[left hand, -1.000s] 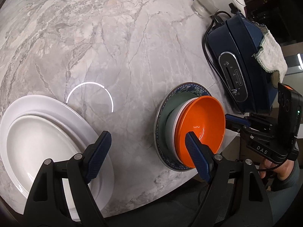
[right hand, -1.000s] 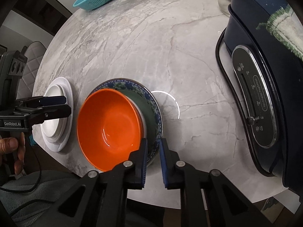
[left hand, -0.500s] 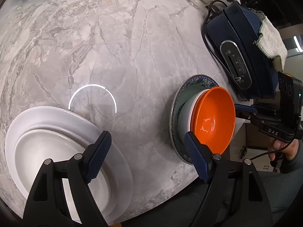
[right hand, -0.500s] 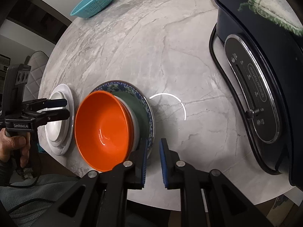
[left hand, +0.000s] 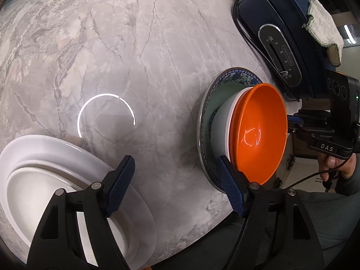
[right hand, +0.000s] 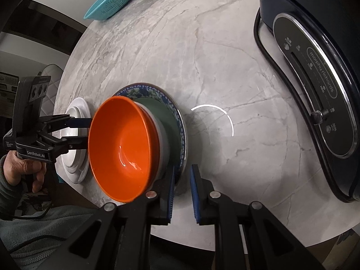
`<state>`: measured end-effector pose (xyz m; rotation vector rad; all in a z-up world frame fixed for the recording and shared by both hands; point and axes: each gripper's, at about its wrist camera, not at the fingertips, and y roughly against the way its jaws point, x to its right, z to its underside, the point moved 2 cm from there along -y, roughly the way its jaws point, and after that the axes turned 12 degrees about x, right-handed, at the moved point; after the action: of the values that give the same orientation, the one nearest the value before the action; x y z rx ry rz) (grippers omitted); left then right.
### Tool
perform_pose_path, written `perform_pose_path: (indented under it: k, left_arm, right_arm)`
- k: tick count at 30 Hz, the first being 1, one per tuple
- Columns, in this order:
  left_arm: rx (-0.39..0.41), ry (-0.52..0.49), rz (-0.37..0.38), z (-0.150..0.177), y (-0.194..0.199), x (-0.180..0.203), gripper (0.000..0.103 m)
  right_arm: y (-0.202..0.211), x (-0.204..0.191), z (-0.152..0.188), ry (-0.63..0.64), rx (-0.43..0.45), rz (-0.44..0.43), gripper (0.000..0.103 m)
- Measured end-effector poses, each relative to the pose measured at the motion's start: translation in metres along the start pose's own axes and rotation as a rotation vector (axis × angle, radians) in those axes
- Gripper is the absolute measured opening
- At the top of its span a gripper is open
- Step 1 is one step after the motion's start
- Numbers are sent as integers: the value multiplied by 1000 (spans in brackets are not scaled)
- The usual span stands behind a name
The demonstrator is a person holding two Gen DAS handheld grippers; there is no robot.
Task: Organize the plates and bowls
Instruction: 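Close both grippers on the rims of the nested bowl stack, then lift the nested bowl stack with both grippers and carry it over the plate stack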
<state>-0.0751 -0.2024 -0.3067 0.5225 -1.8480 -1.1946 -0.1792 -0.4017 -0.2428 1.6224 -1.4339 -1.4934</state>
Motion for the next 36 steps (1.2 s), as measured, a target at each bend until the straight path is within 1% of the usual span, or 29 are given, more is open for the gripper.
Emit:
perform_pose_path:
  k: [1,2,3,4,8,13,16,17,18,19,20,30,36]
  left_arm:
    - [2,3,3,-1,-2,0,65]
    - [3,3,10,-1,-4,1,60]
    - [4,-1,16,-2,-6,2,51]
    - [5,-4,17,-3,-7,3,50]
    - [0,-16,25,-8,-17,12,37]
    - [-7,3,48,-9,-21,14,33]
    - [0,6,51,-8,-20,17,25]
    - [4,7,57,-9,-23,22,19]
    - [6,9,66,-9,-24,25,12]
    - [7,6,69,-9,-24,27,9]
    - [7,1,59,-10,-24,29,9]
    - [31,34,46,-10,-24,36,9]
    - [16,75,49,-12,-22,34,9]
  right_arm:
    - [-2,0,0,-2,-1,-4,17]
    - [-3,0,0,-2,-3,-8,17]
    - [-5,0,-1,-1,-5,-11,17]
    - [-7,0,-1,-1,-5,-14,17]
    - [-11,0,-2,8,5,-23,17]
    - [-14,5,-2,-21,18,-38,17]
    - [-15,6,-3,-30,16,-45,18]
    - [-15,5,-3,-27,16,-46,18]
    - [-15,7,-3,-29,16,-47,15]
    - [-15,7,-3,-34,13,-53,11]
    - [-16,8,-3,-42,13,-57,11]
    - [-15,12,-5,-85,5,-61,10]
    - [-12,13,-8,-92,6,-67,10]
